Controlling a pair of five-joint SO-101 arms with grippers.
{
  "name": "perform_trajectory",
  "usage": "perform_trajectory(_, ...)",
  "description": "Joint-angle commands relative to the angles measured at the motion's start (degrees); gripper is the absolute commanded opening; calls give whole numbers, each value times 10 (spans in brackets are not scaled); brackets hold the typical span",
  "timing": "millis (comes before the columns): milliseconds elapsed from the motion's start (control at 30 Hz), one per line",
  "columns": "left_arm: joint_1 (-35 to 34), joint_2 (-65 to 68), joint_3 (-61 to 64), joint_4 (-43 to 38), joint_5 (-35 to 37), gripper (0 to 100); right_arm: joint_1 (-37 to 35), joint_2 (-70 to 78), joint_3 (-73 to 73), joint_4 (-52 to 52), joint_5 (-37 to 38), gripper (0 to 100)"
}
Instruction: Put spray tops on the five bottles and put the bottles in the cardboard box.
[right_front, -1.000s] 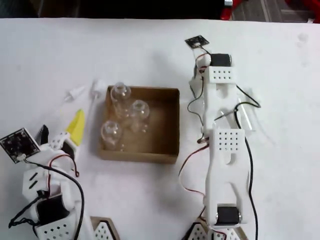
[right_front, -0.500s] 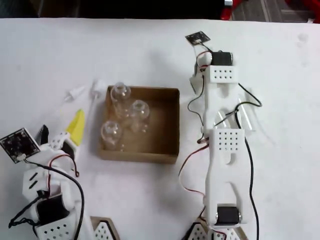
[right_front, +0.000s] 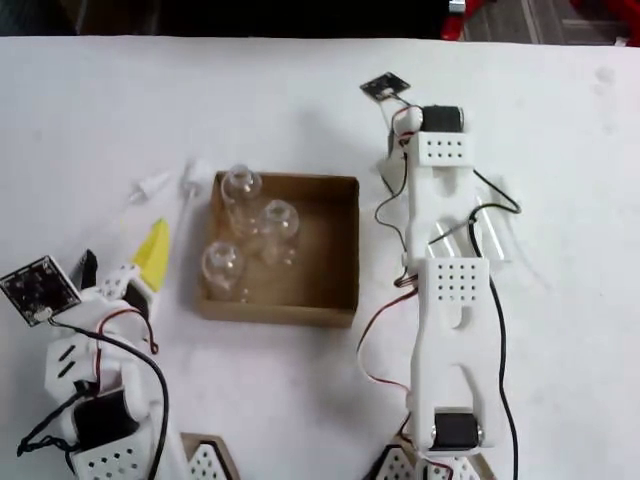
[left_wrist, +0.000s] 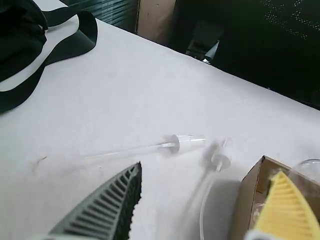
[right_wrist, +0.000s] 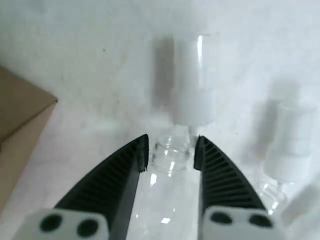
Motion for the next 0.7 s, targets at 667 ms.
perform_trajectory(667, 4, -5, -7, -17, -4, 365, -22, -436, 4, 19, -281, 15)
